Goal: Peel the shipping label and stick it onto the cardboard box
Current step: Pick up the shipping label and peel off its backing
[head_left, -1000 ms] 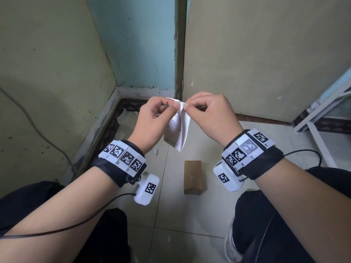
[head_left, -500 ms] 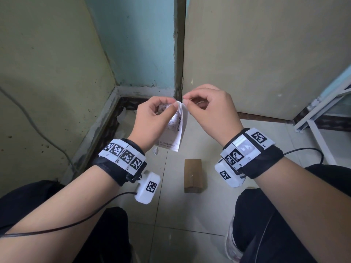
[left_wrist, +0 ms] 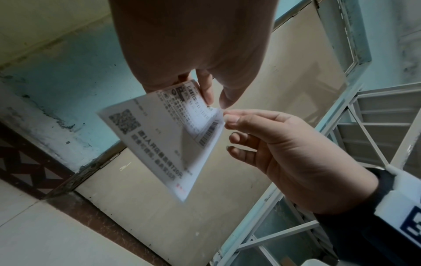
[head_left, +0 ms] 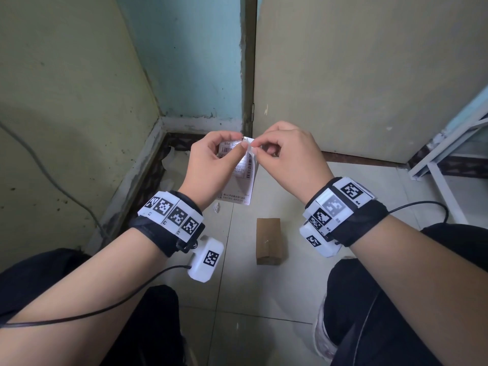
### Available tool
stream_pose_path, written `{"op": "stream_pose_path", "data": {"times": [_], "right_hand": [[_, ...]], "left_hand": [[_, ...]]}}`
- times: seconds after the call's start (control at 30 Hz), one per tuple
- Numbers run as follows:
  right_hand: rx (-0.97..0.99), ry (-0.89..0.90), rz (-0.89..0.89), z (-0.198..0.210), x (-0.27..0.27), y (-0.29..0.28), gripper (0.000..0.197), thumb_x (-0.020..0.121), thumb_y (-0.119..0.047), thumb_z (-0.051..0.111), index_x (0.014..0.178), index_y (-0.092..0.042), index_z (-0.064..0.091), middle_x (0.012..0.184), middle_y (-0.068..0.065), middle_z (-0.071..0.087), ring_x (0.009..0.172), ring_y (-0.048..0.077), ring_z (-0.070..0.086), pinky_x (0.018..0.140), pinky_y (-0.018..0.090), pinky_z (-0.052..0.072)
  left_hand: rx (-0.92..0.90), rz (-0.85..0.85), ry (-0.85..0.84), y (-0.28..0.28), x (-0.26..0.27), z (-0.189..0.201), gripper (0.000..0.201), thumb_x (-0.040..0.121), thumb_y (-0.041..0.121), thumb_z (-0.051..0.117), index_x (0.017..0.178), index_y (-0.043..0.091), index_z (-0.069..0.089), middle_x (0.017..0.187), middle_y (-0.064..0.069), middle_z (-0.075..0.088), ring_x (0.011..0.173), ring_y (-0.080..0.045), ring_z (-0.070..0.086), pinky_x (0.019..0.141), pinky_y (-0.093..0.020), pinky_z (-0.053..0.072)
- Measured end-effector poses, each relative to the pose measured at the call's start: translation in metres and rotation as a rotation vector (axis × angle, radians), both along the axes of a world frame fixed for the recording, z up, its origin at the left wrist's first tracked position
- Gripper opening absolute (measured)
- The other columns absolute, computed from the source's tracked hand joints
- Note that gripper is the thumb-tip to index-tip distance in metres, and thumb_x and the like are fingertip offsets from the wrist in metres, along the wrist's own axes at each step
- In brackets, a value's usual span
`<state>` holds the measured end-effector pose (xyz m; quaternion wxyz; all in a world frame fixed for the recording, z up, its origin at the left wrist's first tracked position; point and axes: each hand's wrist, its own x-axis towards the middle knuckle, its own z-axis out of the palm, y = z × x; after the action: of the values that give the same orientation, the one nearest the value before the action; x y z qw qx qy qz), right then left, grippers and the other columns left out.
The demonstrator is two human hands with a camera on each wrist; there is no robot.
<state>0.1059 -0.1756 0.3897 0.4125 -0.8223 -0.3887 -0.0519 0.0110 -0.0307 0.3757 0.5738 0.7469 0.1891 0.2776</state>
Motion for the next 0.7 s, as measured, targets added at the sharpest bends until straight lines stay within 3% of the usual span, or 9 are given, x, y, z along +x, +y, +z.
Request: {"op": "stream_pose_path", "data": {"times": [0.17,0.37,0.5,0.6,0.7], "right_hand": [[-0.054,-0.057,0.029,-0.0017,-0.0022,-0.0007,0.015,0.093,-0.028,0.072,0.099,-0.023,0.084,0.092,-0.008,0.065,0.075,0.014,0.062,0.072,0.039,0.059],[-0.018,-0.036,0.038,-0.0052,-0.0011,0.0007,0.015,0.085,-0.031,0.077,0.093,-0.021,0.085,0.095,-0.008,0.072,0.079,0.013,0.071,0.074,0.041,0.063],[-0.006,-0.077,0.020,-0.0051,0.0006,0.0009,0.012,0.088,-0.025,0.076,0.086,-0.017,0.085,0.093,-0.006,0.075,0.077,0.016,0.072,0.074,0.039,0.062],[-0.046,-0.136,0.015,-0.0045,0.0005,0.0001,0.014,0.089,-0.019,0.072,0.082,-0.014,0.083,0.092,-0.005,0.076,0.077,0.018,0.070,0.072,0.037,0.059],[-0.066,-0.181,0.026,-0.0039,0.0009,-0.0007,0.016,0.091,-0.019,0.069,0.083,-0.013,0.081,0.092,-0.004,0.076,0.078,0.020,0.070,0.072,0.038,0.058]], "left_hand": [[-0.013,-0.007,-0.009,-0.0021,-0.0005,0.0000,0.029,0.084,0.031,0.074,0.105,0.012,0.072,0.105,-0.003,0.074,0.102,-0.022,0.070,0.093,-0.043,0.055],[-0.031,-0.013,-0.020,-0.0026,0.0010,-0.0038,0.028,0.082,0.030,0.076,0.103,0.013,0.069,0.103,-0.008,0.072,0.100,-0.030,0.068,0.091,-0.052,0.054],[-0.030,-0.012,-0.027,-0.0048,0.0015,-0.0032,0.031,0.081,0.031,0.077,0.103,0.012,0.068,0.102,-0.006,0.071,0.094,-0.023,0.067,0.091,-0.045,0.055],[-0.091,-0.038,-0.046,-0.0065,0.0007,-0.0006,0.037,0.081,0.035,0.077,0.104,0.007,0.067,0.094,-0.007,0.069,0.079,-0.017,0.061,0.075,-0.034,0.054],[-0.156,-0.047,-0.075,-0.0067,0.0011,0.0023,0.035,0.090,0.031,0.071,0.103,-0.001,0.066,0.089,-0.003,0.068,0.078,-0.010,0.060,0.074,-0.025,0.050]]}}
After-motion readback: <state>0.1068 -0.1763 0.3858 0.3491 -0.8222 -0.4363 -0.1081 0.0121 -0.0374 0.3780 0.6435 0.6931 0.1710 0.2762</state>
